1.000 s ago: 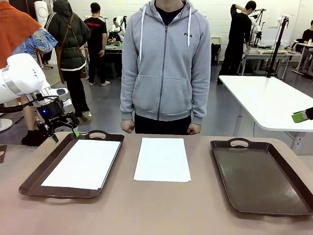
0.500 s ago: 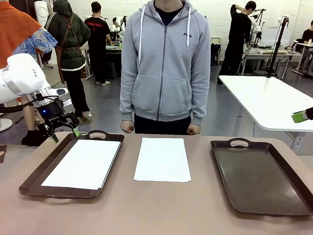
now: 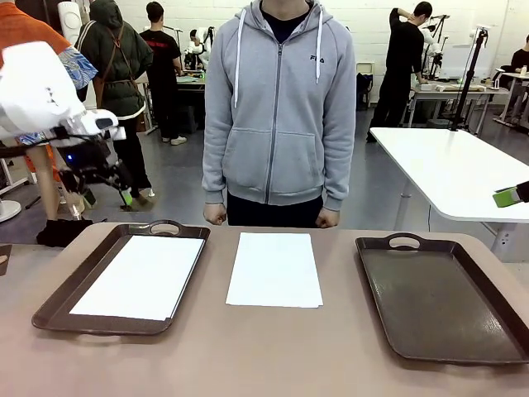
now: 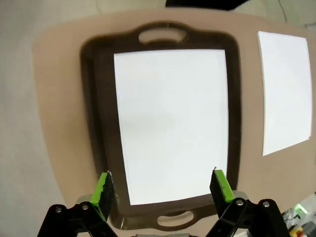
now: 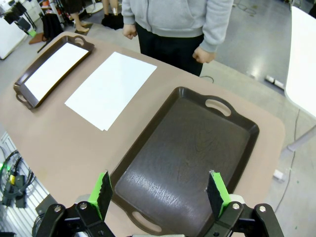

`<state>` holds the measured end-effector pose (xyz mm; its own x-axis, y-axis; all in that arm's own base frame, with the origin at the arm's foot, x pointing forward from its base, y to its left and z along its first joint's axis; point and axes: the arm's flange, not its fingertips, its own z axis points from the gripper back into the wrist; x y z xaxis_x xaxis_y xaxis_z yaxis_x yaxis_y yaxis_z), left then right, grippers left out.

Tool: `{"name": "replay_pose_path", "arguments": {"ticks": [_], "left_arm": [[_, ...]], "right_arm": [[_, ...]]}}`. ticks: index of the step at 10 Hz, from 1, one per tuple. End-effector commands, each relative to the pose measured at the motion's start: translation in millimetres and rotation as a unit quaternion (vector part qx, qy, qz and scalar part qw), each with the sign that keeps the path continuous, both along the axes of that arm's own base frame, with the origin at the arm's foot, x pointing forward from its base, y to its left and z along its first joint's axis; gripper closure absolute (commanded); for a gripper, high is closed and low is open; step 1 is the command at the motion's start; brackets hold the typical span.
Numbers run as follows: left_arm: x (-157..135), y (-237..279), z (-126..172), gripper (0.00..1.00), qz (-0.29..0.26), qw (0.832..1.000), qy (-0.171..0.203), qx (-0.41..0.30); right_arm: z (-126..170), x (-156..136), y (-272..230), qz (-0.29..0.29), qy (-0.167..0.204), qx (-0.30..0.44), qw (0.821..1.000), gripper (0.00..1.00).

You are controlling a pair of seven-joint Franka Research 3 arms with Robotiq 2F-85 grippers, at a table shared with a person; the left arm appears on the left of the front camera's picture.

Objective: Sort the A4 documents.
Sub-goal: Receive the A4 Paper.

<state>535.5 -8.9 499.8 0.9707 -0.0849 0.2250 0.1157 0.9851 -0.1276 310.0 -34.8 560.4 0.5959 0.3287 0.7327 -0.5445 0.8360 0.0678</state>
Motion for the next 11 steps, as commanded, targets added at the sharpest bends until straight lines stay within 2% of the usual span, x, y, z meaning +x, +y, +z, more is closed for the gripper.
{"name": "replay_pose_path", "arguments": {"ticks": [1, 2, 4, 6, 8, 10, 11], "left_arm": [[-48.5, 8.9, 14.9, 0.0, -0.017, 0.996, -0.089, -0.005], [-66.1, 16.2, 30.7, 0.0, -0.042, 0.991, -0.127, -0.026], [-94.7, 37.3, 52.6, 0.0, -0.117, 0.969, -0.202, -0.083], [-115.2, 56.2, 66.7, 0.0, -0.169, 0.944, -0.251, -0.13], [-119.2, 61.2, 68.9, 0.0, -0.243, 0.925, -0.251, -0.149], [-111.7, 61.6, 65.3, 0.0, -0.284, 0.917, -0.226, -0.167], [-106.9, 60.8, 64.0, 0.0, -0.28, 0.921, -0.197, -0.185]], "right_arm": [[-1.6, 1.0, 0.4, 0.005, 0.001, 0.005, 1.0, 0.0], [-1.6, 1.0, 0.4, 0.005, 0.001, 0.005, 1.0, 0.0], [-1.6, 1.0, 0.4, 0.005, 0.001, 0.005, 1.0, 0.0], [-1.6, 1.0, 0.4, 0.005, 0.001, 0.005, 1.0, 0.0], [-1.6, 1.0, 0.4, 0.005, 0.001, 0.005, 1.0, 0.0], [-1.6, 1.0, 0.4, 0.005, 0.001, 0.005, 1.0, 0.0], [-1.6, 1.0, 0.4, 0.005, 0.001, 0.005, 1.0, 0.0]]}}
